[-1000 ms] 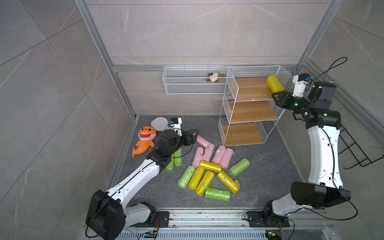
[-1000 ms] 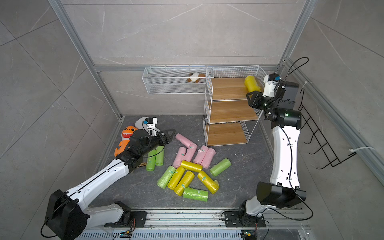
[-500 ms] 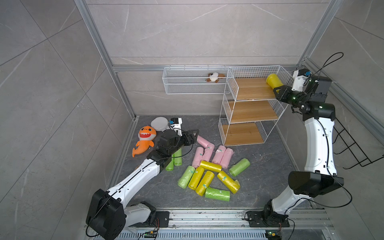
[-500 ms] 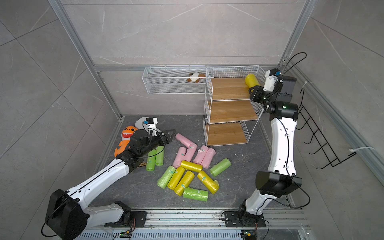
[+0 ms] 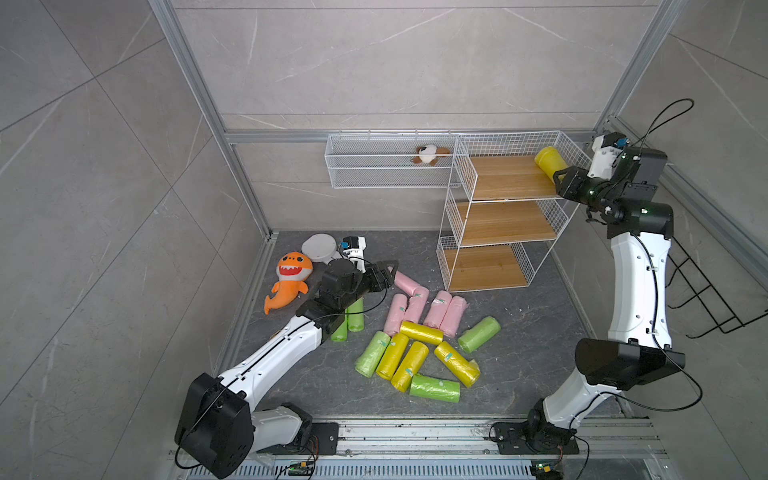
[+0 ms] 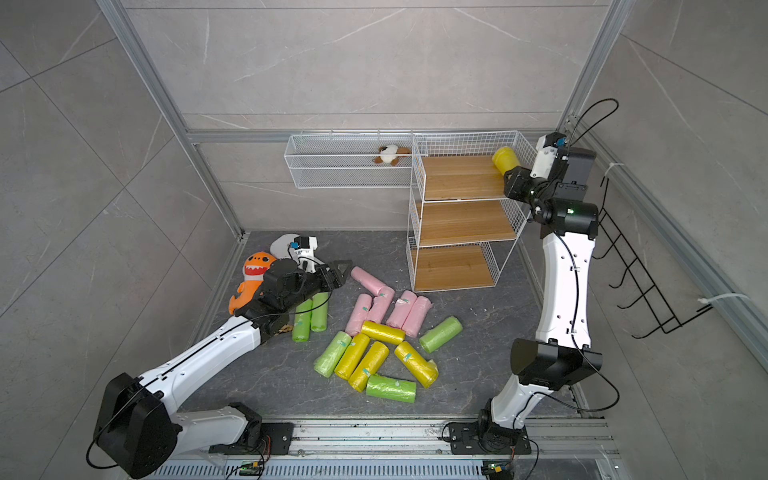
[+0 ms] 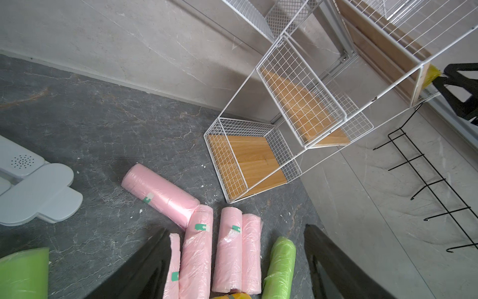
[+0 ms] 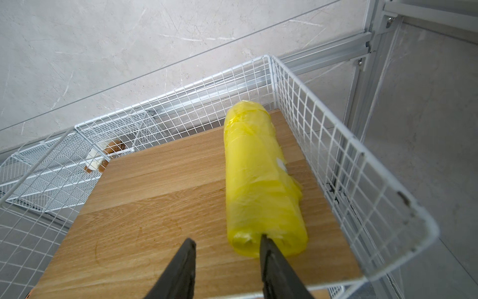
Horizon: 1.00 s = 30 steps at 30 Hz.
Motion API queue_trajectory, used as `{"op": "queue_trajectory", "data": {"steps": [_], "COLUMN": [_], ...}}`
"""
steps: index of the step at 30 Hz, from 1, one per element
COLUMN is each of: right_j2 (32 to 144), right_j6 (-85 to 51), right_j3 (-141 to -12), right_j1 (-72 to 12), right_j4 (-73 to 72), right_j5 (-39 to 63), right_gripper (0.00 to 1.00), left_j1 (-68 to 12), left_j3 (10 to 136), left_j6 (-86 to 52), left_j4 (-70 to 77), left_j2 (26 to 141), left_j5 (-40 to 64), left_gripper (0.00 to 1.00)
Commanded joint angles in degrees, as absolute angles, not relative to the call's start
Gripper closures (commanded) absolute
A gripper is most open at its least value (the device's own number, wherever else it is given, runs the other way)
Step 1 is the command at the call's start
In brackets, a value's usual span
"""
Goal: Sort the rolls of trash bags by color and place them on the shelf
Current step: Place the roll of trash bags on the shelf.
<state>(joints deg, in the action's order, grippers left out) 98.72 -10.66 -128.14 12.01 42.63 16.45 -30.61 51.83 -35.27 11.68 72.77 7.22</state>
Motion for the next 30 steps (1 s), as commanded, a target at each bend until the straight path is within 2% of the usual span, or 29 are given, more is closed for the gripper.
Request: {"op": "queue_trajectory", "data": {"steps": [1, 8, 18, 25, 30], "right_j2": [94.11, 84.04, 67.21, 63.86, 64.82], "right_j6": [-9.42, -8.25, -7.20, -8.02, -11.25], "right_j3": [-126.76, -114.50, -83.89, -65.08, -56.70], "right_j1": [11.58, 5.33, -11.51, -24.15, -26.28], "right_j4": [43.22, 40.94, 35.86, 33.95, 29.27], "right_j5": [16.60, 14.33, 8.72, 6.97, 8.13], "right_gripper": [0.54, 0.46, 0.40, 0.38, 0.37], "left_j1": [-30.76, -30.15, -35.68, -42.25, -46.83], "left_j3": [51.33, 51.65, 46.51, 44.94, 48.87], "left_j6": [-32.58, -29.21, -31.91, -29.93, -28.01], "left_j4": [11.00, 4.00, -0.32, -6.06, -15.59], "left_j2": [74.44, 79.37, 80.66, 78.05, 82.15], "left_j5": [4.39, -1.93, 5.15, 2.69, -0.70], "left_gripper": [0.17, 0.17, 0.23, 0.30, 0.37]}}
